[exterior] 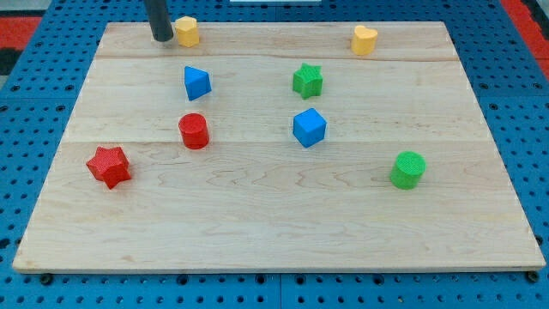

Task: Push the heart parallel to the green star

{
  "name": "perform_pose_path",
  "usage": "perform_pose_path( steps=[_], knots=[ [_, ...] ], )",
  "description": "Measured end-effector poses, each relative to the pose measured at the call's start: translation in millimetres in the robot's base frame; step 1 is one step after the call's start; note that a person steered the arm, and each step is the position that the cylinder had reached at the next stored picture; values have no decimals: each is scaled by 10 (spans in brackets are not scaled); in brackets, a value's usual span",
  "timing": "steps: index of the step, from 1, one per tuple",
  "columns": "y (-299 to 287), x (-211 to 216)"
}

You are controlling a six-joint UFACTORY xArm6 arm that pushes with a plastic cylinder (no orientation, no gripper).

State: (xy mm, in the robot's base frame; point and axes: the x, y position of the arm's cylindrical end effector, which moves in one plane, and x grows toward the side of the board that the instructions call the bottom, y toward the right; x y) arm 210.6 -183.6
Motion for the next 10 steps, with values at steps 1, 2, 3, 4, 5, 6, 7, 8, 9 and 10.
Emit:
perform_pose_path(
  steps=[1, 2, 3, 4, 5, 6, 7, 8, 9, 10],
  knots=[
    [252, -152],
    [1007, -8],
    [1822, 177],
    [2436, -17],
    [2766, -169],
    [3194, 271],
    [3187, 899],
    [3197, 894],
    [3229, 405],
    [3317, 320]
  ],
)
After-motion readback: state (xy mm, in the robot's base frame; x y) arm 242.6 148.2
